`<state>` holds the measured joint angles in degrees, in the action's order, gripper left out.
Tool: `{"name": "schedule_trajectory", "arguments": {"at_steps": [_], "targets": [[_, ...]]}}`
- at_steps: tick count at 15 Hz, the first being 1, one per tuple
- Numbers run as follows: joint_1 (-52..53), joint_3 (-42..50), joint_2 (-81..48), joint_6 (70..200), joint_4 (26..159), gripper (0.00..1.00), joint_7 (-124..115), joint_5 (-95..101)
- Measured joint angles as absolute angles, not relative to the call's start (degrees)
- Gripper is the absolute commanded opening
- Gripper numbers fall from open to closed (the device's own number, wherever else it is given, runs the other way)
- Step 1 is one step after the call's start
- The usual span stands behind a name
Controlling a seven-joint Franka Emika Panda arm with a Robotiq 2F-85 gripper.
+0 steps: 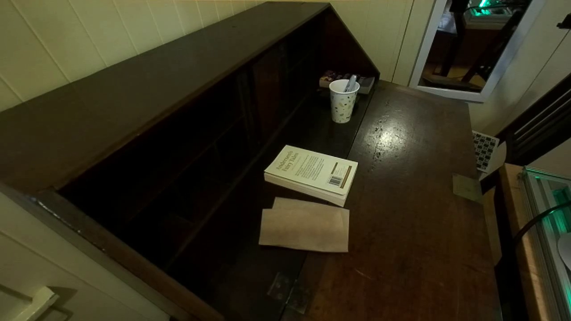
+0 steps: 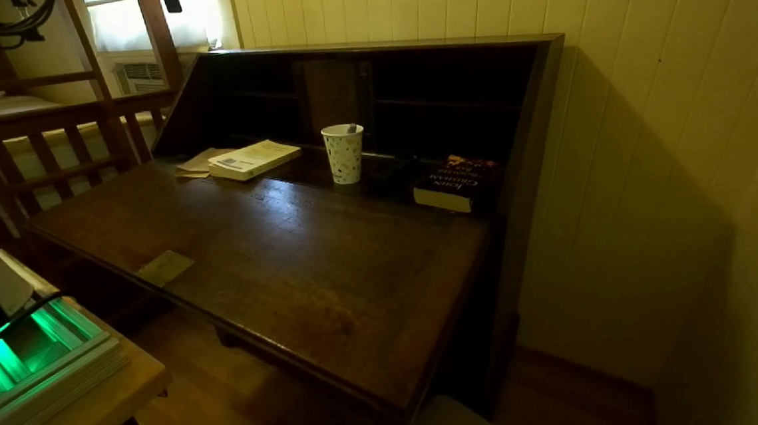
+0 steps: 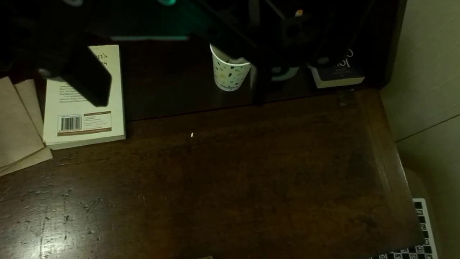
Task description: Take the marker out of the coffee cup and put it on the top shelf.
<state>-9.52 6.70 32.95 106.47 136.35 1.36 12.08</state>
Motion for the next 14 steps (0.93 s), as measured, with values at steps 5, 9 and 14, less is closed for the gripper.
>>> {"name": "schedule_trajectory", "arguments": {"at_steps": [5,9,14], "targets": [[-9.5,6.7,33.0,106.5,136.3,1.00,1.4,12.1],[-9.9,6.9,32.6,106.7,136.3,1.00,0.0,12.3],[-12.2,10.5,28.9,115.0,136.4,1.00,-2.3,12.0]]}}
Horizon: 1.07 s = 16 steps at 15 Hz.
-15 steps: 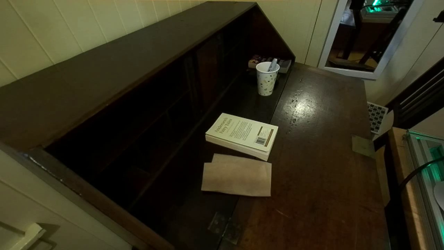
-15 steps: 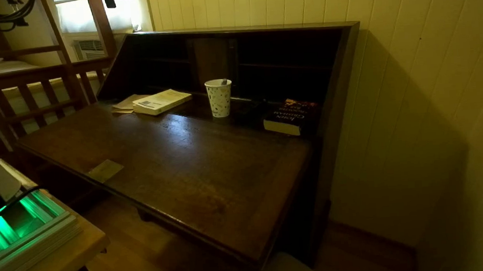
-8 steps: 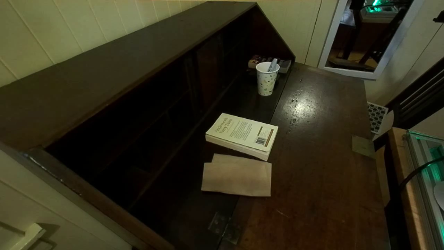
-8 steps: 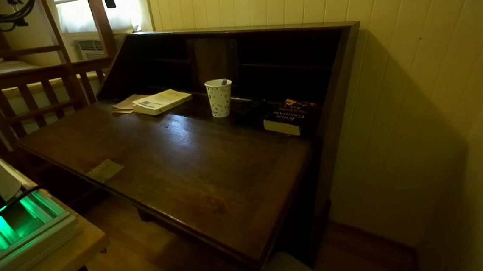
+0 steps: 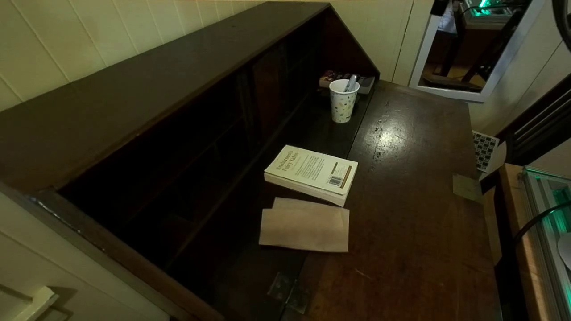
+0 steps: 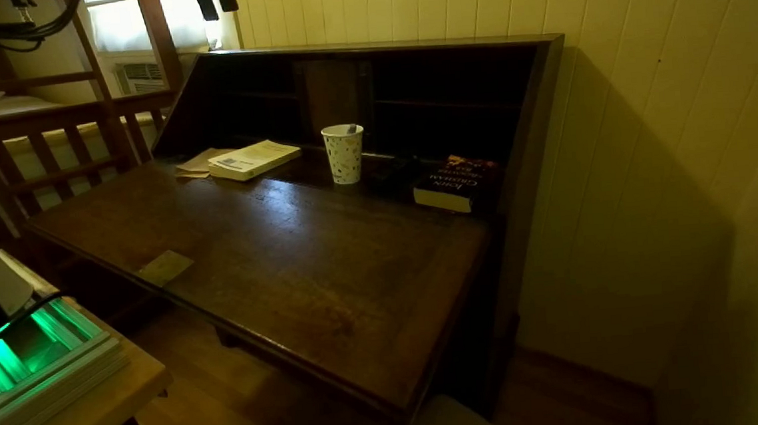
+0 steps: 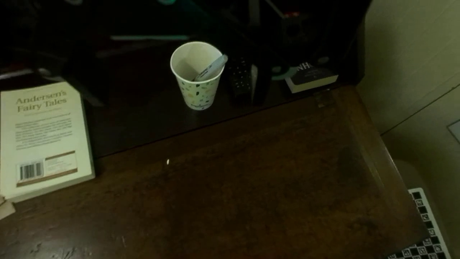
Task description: Take the marker out of the coffee cup and put it on the top shelf.
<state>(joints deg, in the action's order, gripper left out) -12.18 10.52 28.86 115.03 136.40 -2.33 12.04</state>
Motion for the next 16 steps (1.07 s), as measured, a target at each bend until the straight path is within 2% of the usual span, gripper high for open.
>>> {"name": "schedule_trajectory", "arguments": {"at_steps": [8,16], "targets": [[-12.7,15.0,19.5,129.6,136.5,1.00,-2.4,8.3],[-12.8,14.7,18.7,129.9,136.3,1.00,-2.4,8.3]]}}
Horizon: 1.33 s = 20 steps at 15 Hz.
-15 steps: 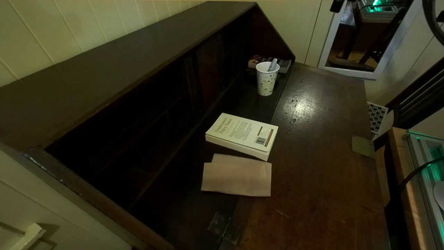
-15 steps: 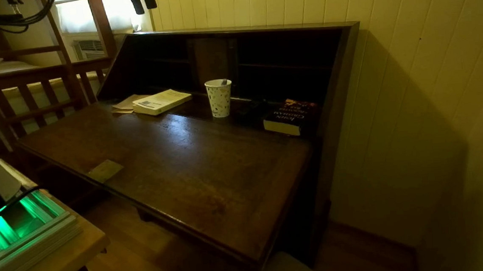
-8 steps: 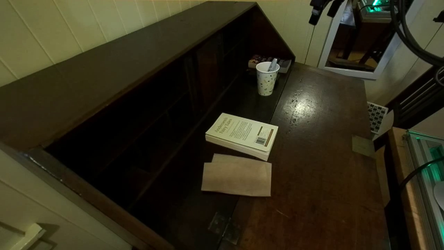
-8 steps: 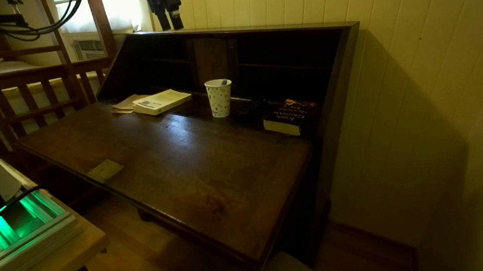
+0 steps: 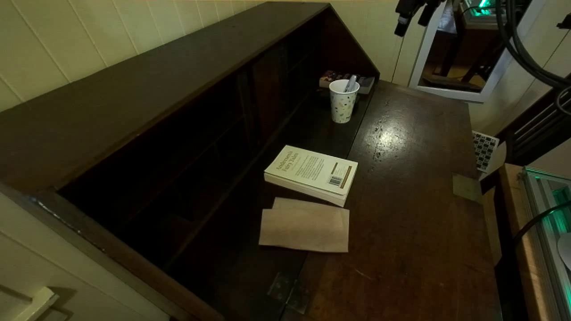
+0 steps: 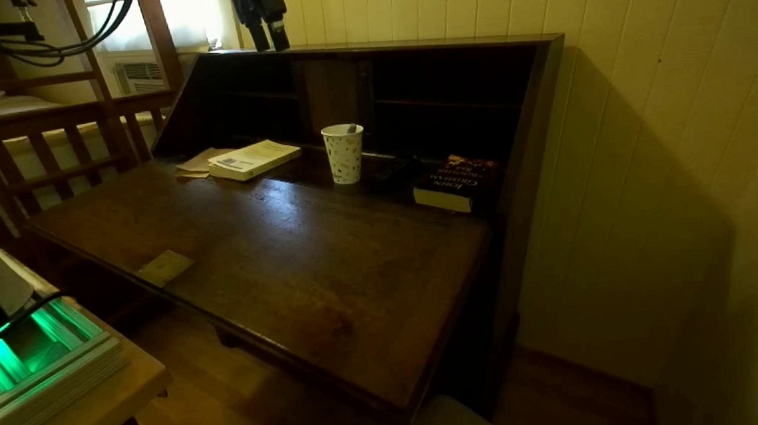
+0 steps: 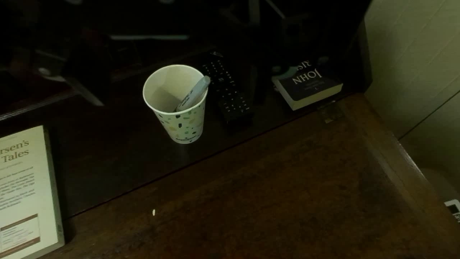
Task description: Take the marker out of the coffee cup and put it on the top shelf.
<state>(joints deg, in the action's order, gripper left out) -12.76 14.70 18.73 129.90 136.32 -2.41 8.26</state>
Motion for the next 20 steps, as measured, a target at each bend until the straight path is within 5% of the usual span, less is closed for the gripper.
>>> {"name": "schedule_trajectory", "arguments": {"at_steps": [20], "targets": [[-14.1,17.5,-0.6,144.7,133.0,1.00,12.5,-19.0]]}}
